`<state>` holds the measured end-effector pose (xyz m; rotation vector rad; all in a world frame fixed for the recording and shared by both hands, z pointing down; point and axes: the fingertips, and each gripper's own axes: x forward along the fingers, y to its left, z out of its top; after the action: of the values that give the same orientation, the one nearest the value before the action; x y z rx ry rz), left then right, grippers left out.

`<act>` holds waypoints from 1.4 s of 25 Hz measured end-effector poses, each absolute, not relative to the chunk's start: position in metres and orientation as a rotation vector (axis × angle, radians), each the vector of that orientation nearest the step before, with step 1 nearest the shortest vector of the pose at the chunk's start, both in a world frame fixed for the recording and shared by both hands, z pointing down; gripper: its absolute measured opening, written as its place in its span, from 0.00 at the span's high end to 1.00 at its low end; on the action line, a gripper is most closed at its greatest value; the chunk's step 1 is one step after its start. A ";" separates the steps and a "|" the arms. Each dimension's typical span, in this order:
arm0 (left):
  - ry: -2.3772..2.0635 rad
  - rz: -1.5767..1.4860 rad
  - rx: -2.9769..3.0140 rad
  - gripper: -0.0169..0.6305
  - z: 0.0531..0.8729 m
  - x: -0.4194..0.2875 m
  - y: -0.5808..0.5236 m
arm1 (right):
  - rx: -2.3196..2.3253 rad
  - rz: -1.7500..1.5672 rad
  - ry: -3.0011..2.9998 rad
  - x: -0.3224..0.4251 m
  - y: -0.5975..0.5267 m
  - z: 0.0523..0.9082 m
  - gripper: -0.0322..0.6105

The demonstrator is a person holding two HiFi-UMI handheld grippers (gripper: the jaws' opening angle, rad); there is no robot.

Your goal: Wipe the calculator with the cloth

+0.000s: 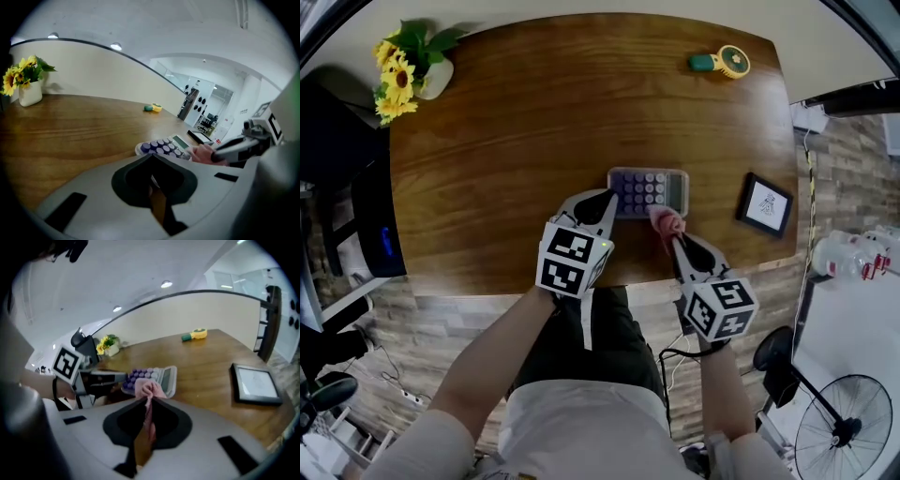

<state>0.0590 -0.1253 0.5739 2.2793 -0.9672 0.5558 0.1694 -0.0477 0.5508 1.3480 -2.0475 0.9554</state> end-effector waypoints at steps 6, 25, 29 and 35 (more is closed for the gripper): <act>-0.896 0.583 2.299 0.97 0.574 0.055 -0.108 | 1.617 0.825 -2.171 0.192 -0.127 0.484 0.90; -0.980 0.581 2.219 0.97 0.583 0.047 -0.105 | 1.264 0.906 -2.138 0.107 -0.088 0.562 0.91; -0.945 0.864 2.283 0.97 0.597 0.049 -0.103 | 1.205 0.899 -2.135 0.108 -0.061 0.561 0.91; -0.813 0.606 2.378 0.97 0.576 0.060 -0.093 | 1.209 0.860 -2.202 0.107 -0.043 0.559 0.91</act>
<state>0.0602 -0.0931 0.5762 2.3781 -0.8127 0.6059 0.1073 -0.0432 0.5591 1.2090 -2.2015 0.8604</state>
